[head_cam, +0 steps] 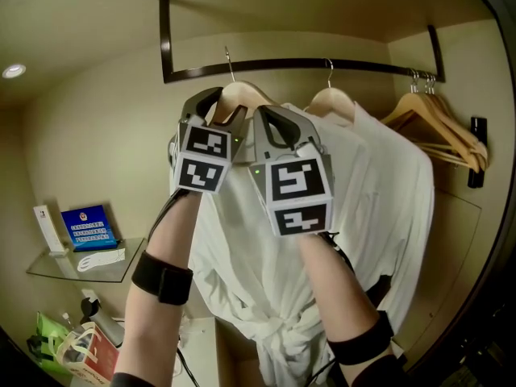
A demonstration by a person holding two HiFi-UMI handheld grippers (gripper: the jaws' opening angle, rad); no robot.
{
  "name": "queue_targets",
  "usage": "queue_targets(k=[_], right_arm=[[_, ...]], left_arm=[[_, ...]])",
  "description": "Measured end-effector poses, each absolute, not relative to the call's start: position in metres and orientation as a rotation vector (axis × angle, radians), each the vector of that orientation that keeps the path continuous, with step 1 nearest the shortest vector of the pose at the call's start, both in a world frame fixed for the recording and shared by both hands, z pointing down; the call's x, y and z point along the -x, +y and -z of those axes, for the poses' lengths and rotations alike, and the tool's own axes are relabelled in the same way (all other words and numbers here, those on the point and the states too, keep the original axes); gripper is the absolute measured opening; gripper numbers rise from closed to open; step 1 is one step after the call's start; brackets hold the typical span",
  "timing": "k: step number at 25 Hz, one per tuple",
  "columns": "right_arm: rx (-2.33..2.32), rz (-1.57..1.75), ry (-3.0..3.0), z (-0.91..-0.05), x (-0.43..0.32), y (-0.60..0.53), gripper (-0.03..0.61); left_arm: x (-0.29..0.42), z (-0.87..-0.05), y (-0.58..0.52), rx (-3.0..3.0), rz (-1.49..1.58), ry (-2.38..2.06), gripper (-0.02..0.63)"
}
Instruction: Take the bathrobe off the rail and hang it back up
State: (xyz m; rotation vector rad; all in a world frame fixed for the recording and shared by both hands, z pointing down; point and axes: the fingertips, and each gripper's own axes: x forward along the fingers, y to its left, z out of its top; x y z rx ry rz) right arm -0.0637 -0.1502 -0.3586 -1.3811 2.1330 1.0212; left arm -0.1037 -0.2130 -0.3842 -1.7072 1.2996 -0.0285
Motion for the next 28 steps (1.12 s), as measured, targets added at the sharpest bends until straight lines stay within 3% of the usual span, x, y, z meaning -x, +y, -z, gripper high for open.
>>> queue_targets(k=[28], right_arm=[[1.443, -1.03, 2.215, 0.315, 0.077, -0.167, 0.018]], left_arm=[[0.13, 0.352, -0.225, 1.708, -0.015, 1.371, 0.209]])
